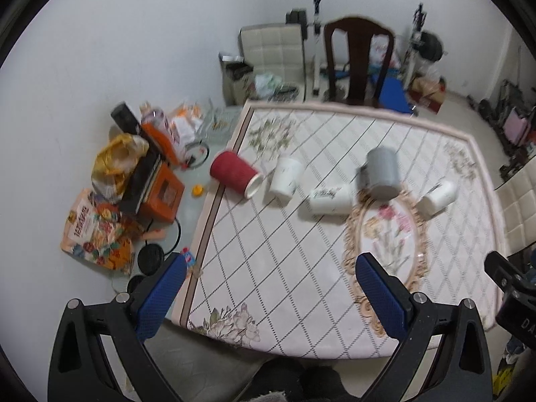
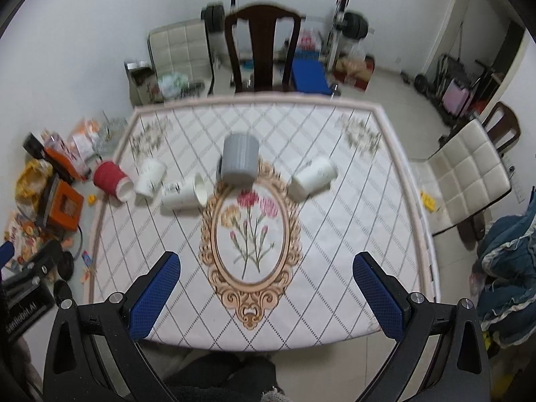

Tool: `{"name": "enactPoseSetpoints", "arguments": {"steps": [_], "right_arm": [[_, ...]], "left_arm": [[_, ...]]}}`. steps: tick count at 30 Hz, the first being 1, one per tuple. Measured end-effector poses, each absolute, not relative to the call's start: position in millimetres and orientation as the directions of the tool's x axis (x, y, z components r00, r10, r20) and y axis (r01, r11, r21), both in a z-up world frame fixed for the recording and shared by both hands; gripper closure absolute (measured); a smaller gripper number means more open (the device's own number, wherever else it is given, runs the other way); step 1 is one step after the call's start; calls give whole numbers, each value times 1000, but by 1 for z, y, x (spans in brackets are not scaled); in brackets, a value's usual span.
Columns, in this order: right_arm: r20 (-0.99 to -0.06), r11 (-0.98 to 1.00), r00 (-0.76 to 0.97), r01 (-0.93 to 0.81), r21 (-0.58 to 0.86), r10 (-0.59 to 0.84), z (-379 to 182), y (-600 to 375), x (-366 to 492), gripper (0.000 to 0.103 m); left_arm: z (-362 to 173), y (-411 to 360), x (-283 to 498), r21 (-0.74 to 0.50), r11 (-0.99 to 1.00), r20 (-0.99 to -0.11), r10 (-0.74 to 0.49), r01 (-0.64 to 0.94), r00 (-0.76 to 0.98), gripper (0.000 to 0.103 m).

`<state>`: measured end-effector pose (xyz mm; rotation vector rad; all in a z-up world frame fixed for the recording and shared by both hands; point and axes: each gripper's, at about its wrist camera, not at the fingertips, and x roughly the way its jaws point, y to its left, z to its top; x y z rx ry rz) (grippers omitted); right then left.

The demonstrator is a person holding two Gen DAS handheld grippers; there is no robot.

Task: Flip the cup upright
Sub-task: 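Reach the left tool to the white bird-print paper cup and close on it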

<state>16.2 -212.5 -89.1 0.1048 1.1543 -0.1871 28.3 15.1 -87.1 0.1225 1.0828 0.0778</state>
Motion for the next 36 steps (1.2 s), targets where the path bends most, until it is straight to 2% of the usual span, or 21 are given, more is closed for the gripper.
{"name": "enactPoseSetpoints", "arguments": {"steps": [5, 14, 16, 18, 20, 25, 28, 34, 36], "right_arm": [[-956, 975, 279, 218, -31, -92, -156, -209, 45, 0], [-991, 963, 114, 267, -43, -76, -258, -192, 109, 0], [-991, 962, 82, 264, -77, -102, -274, -188, 122, 5], [-991, 957, 54, 272, -100, -119, -290, -186, 138, 14], [-992, 952, 39, 289, -103, -119, -300, -189, 151, 16], [-992, 940, -1, 320, -121, -127, -328, -196, 181, 24], [-992, 935, -19, 332, -125, -126, -337, -200, 192, 25], [-989, 923, -45, 357, -146, -139, -346, -205, 206, 25], [-988, 919, -50, 363, -157, -149, -348, -207, 208, 25]], "left_arm": [[-142, 24, 61, 164, 986, -923, 151, 8, 354, 0], [-214, 37, 147, 135, 986, -963, 107, 100, 248, 1], [-225, 37, 169, 121, 985, -967, 90, 122, 238, 1], [-238, 37, 194, 93, 985, -976, 61, 144, 211, 6], [-249, 35, 214, 80, 984, -980, 48, 162, 193, 16], [-272, 28, 255, 76, 973, -986, 41, 217, 160, 22], [-284, 22, 271, 75, 966, -989, 40, 249, 141, 27], [-310, 12, 293, 94, 951, -992, 63, 293, 112, 28], [-320, 10, 298, 84, 949, -994, 60, 302, 88, 39]]}}
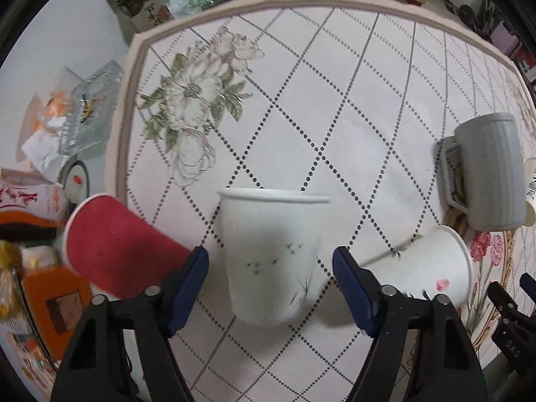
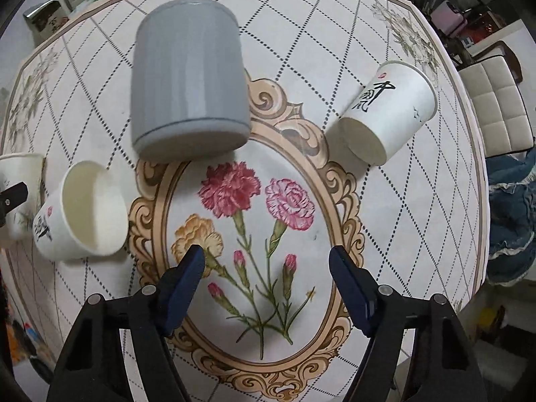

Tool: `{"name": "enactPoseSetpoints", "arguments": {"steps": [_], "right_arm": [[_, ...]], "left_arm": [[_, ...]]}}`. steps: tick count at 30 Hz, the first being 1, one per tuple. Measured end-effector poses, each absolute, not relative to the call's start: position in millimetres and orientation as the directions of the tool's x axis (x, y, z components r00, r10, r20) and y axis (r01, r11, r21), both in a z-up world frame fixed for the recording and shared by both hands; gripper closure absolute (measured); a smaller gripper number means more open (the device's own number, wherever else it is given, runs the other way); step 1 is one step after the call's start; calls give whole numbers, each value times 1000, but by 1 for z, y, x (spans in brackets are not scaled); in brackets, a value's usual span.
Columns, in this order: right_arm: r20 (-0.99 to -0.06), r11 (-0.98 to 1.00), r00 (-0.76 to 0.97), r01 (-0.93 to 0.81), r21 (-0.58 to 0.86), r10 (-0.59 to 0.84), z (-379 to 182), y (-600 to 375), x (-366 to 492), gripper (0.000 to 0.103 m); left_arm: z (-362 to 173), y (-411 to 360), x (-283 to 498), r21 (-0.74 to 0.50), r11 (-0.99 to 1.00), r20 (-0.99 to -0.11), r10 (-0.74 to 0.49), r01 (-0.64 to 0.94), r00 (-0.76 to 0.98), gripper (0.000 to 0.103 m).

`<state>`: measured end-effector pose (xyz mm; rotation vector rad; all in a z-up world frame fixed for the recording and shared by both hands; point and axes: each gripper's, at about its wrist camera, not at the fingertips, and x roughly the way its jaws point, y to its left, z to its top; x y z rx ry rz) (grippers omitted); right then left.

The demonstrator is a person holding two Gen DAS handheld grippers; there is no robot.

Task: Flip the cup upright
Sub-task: 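Reach the left tool to the white bird-print paper cup and close on it, then lift the white cup with the left tool toward the right tool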

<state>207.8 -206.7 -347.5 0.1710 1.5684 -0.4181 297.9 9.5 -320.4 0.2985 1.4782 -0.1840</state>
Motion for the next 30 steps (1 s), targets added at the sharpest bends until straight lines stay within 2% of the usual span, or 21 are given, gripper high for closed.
{"name": "enactPoseSetpoints", "arguments": {"steps": [1, 15, 30], "right_arm": [[-988, 917, -52, 366, -157, -149, -348, -207, 208, 25], [-983, 897, -53, 404, -180, -173, -346, -218, 201, 25], [-991, 904, 12, 411, -116, -132, -302, -237, 162, 24]], "left_arm": [[-325, 9, 300, 81, 949, -995, 60, 306, 77, 44], [-320, 17, 310, 73, 954, -991, 38, 289, 127, 46], [-208, 22, 254, 18, 984, -970, -25, 178, 240, 46]]}}
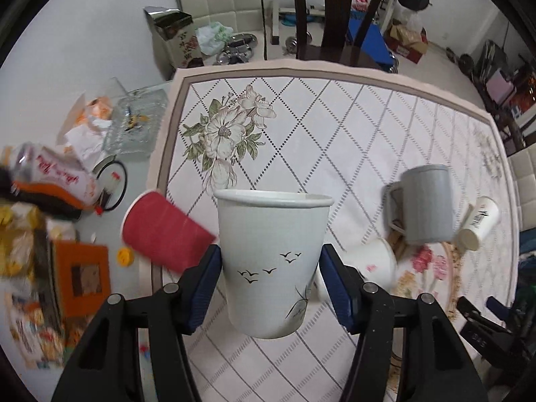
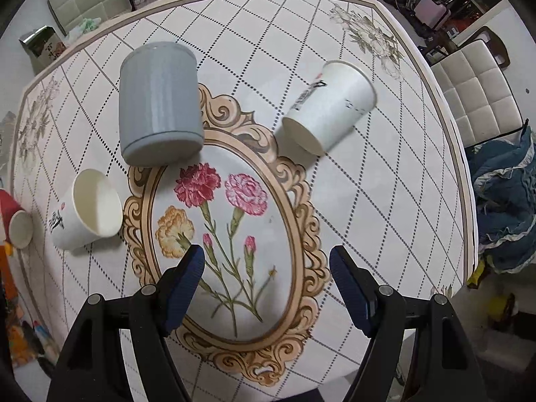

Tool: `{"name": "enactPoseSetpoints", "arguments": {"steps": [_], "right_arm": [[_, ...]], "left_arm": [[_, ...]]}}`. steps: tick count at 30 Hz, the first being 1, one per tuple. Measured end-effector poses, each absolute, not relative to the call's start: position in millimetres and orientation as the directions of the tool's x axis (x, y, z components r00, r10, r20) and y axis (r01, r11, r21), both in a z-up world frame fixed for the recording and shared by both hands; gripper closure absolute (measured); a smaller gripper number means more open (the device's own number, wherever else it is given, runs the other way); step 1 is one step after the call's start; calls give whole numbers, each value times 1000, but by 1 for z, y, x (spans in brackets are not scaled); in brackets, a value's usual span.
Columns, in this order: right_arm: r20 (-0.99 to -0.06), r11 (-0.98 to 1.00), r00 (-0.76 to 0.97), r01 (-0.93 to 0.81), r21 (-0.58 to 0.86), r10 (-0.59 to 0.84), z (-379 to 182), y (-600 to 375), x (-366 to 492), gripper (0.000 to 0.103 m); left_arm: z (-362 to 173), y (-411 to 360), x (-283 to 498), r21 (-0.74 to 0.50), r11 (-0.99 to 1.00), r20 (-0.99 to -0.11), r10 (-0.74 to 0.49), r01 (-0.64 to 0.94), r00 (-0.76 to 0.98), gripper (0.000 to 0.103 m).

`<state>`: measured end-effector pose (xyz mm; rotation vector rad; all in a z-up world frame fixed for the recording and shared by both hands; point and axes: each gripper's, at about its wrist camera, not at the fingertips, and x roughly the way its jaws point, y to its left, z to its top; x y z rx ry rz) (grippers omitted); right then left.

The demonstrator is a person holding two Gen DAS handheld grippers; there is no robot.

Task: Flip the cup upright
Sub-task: 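Lift the white cup with the left tool toward the right tool, then close the right tool on the white cup while the left tool opens and releases it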

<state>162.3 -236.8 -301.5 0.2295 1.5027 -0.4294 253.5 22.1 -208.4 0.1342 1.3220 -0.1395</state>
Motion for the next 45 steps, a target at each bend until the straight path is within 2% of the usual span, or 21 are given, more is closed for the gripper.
{"name": "enactPoseSetpoints", "arguments": {"steps": [8, 17, 27, 37, 39, 41, 42, 45], "right_arm": [[-994, 930, 31, 356, -87, -105, -294, -262, 129, 23], [-995, 934, -17, 344, -94, -95, -326, -298, 95, 23], [-988, 918, -80, 366, -149, -129, -356, -329, 67, 23], [-986, 915, -92, 371, -161, -137, -360, -343, 60, 23], [-987, 915, -89, 370, -158, -135, -360, -344, 60, 23], [-987, 916, -83, 369, -158, -136, -359, -346, 61, 23], [-988, 916, -79, 369, -156, -136, -358, -347, 62, 23], [-989, 916, -69, 371, -150, -134, -355, -349, 65, 23]], "left_arm": [[-206, -10, 174, -42, 993, -985, -60, 115, 163, 46], [-269, -74, 102, -128, 986, -992, -126, 105, -28, 46], [-333, -108, 89, -113, 988, -989, -102, 107, -104, 46], [-337, -123, 95, -77, 987, -994, -66, 139, -85, 42], [-340, -125, 95, -71, 988, -994, -59, 139, -90, 40], [-343, -126, 95, -58, 989, -995, -47, 139, -84, 16], [-344, -128, 98, -56, 989, -996, -45, 140, -79, 12], [-343, -126, 104, -49, 989, -997, -39, 140, -71, 8]]}}
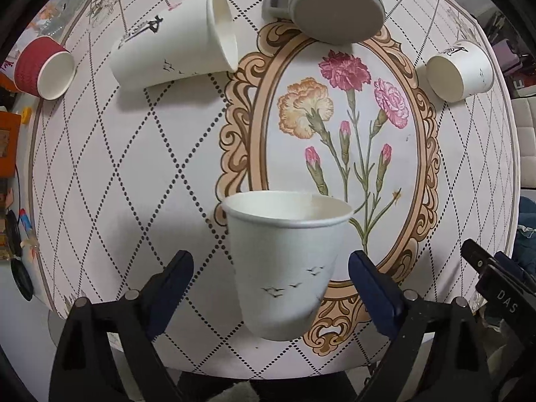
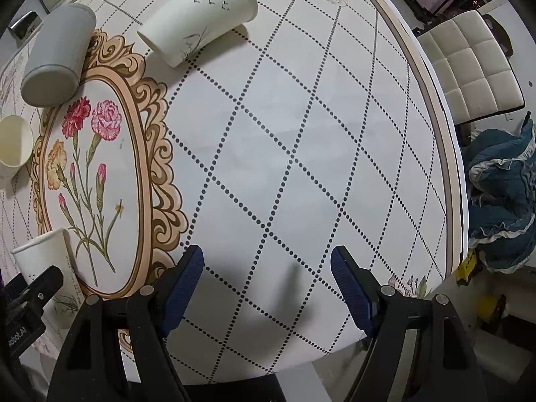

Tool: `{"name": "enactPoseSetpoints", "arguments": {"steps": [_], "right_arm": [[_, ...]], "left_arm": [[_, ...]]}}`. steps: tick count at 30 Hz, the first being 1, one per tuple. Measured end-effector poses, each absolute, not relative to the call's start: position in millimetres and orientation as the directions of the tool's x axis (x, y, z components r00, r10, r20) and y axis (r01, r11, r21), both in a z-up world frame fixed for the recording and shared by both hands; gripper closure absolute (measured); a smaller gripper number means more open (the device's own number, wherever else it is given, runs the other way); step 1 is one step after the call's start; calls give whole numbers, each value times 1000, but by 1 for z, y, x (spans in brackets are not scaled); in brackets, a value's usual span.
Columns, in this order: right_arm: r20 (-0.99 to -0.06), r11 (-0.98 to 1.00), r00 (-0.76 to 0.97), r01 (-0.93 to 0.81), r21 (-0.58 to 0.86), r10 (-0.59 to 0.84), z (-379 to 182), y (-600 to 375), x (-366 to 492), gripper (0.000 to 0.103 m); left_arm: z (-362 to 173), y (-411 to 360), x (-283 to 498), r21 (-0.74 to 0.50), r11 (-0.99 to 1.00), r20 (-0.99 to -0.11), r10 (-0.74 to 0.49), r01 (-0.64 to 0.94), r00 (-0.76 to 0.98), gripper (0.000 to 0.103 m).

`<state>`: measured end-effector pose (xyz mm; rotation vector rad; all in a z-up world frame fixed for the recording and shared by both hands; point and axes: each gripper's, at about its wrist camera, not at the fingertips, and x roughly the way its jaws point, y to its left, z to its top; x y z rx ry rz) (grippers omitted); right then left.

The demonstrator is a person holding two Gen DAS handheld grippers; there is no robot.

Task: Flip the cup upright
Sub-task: 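Close the right tool on the white cup while the left tool opens and releases it, then rotate the held white cup with the right tool until its opening faces up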

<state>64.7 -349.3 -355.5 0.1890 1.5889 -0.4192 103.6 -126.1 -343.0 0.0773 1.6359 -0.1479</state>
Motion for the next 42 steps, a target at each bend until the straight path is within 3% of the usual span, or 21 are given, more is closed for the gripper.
{"name": "enactPoseSetpoints", "arguments": {"steps": [8, 12, 20, 24, 31, 37, 40, 42], "right_arm": [[-990, 919, -48, 370, -138, -130, -345, -343, 74, 23], [-993, 921, -32, 372, -117, -114, -340, -342, 73, 23], [-998, 939, 36, 342, -31, -46, -310, -320, 73, 23], [-998, 955, 60, 297, 19, 2, -297, -294, 75, 23], [-998, 975, 53, 219, 41, 31, -293, -239, 80, 23], [-998, 974, -11, 218, 62, 66, -321, -206, 88, 23], [-996, 970, -37, 234, 68, 79, -335, -199, 91, 27], [-995, 969, -56, 238, 62, 77, -343, -197, 92, 39]], "left_arm": [[-330, -118, 106, -64, 991, -997, -58, 121, -52, 6], [-299, -102, 112, -86, 990, -996, -81, 113, -44, 6], [-243, -53, 108, 73, 993, -992, 61, 98, 114, 6], [-262, -35, 98, 178, 981, -975, 166, 79, 145, 6], [-300, -4, 89, 198, 978, -977, 192, 66, 93, 6], [-316, 6, 78, 172, 982, -984, 168, 76, 62, 6], [-321, 8, 75, 166, 982, -985, 161, 93, 56, 6], [-324, 9, 75, 161, 982, -986, 156, 97, 54, 6]]}}
